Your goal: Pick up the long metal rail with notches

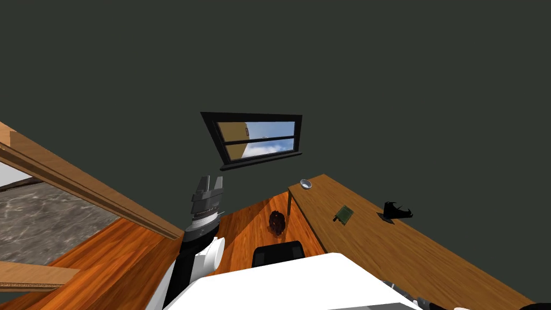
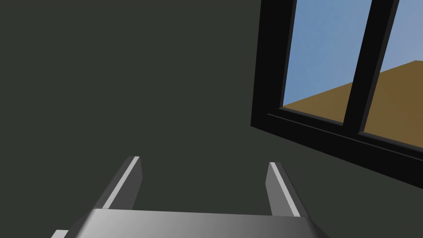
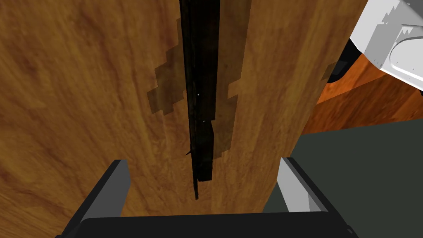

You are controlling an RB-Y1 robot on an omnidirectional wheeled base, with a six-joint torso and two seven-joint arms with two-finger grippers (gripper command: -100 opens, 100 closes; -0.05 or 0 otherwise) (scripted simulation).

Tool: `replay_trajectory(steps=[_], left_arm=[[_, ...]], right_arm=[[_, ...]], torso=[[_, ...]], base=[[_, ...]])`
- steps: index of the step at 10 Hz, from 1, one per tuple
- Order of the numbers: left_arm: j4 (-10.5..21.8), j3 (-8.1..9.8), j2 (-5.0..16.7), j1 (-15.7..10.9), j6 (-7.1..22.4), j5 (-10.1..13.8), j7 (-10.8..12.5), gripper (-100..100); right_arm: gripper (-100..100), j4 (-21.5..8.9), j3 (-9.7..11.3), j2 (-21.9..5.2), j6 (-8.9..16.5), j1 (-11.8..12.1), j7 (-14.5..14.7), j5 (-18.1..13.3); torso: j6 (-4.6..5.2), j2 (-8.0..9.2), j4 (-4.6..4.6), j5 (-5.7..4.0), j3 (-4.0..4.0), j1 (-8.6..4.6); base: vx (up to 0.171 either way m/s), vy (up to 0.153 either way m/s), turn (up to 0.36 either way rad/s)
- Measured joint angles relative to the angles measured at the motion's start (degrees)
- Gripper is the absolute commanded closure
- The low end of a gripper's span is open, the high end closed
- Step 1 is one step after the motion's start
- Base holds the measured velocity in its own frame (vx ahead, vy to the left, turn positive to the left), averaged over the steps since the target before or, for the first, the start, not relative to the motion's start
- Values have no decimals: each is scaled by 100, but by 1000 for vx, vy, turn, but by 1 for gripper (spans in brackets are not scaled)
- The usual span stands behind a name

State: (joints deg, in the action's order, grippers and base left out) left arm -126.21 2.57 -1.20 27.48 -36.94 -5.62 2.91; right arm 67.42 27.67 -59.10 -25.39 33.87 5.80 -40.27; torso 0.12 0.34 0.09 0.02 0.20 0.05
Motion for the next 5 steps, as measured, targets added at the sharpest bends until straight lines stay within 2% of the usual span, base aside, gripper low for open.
replay_trajectory(steps=[1,5], left_arm=[[0,0,0,0,0,0,0,0],[0,0,0,1,0,0,0,0]], right_arm=[[-100,0,-1,1,0,0,1,2],[-100,-567,122,169,-398,-52,551,516]], torso=[[-1,-12,-3,2,-7,6],[-1,-38,-9,5,-23,17]], base=[[26,18,45],[41,18,22]])
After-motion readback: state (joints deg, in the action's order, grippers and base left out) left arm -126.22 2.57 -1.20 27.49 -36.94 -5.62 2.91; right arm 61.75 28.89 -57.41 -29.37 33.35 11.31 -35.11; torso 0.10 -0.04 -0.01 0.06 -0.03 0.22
